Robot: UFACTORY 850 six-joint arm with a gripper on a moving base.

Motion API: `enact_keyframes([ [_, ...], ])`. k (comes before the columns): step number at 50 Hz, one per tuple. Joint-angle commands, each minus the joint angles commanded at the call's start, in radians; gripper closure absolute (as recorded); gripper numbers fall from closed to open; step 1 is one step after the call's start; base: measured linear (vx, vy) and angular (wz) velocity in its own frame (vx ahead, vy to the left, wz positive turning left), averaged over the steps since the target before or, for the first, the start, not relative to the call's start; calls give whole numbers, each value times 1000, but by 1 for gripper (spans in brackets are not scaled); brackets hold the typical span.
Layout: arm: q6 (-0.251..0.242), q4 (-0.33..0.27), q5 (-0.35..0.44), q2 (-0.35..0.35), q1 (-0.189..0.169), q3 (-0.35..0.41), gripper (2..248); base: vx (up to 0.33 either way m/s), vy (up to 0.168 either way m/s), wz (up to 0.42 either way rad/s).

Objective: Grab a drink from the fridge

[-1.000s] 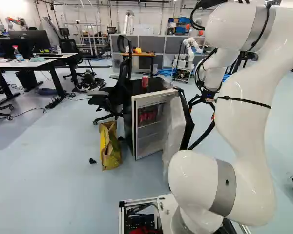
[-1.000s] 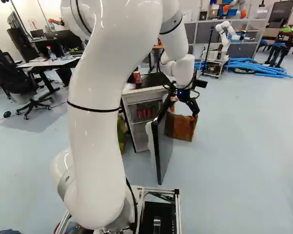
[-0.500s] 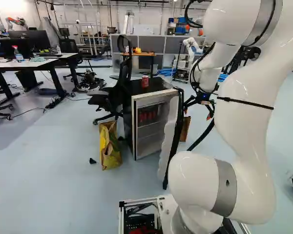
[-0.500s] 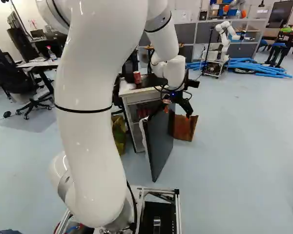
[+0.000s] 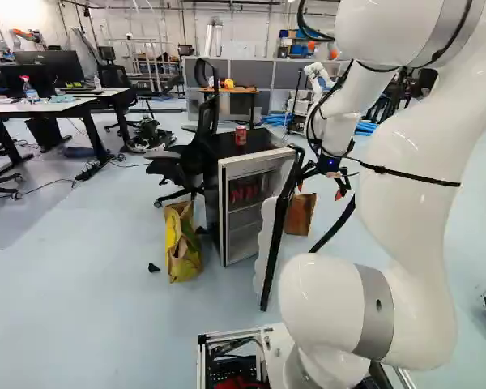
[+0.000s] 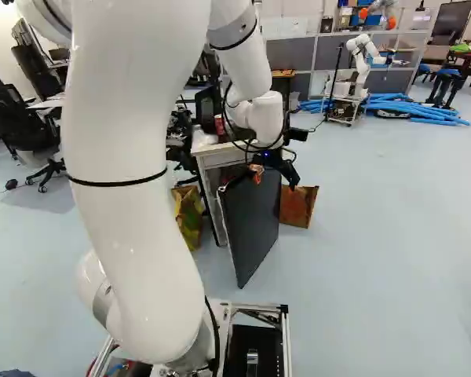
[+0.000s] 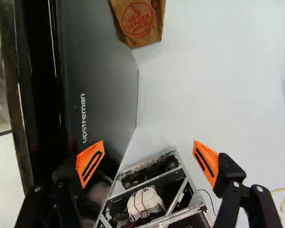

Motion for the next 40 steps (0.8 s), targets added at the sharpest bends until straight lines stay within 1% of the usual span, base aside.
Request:
enact_keyframes([
  [17, 0, 0, 64, 55, 48, 70, 3, 0, 0, 0],
  [40, 0, 0, 154, 106, 126, 132, 3, 0, 0, 0],
])
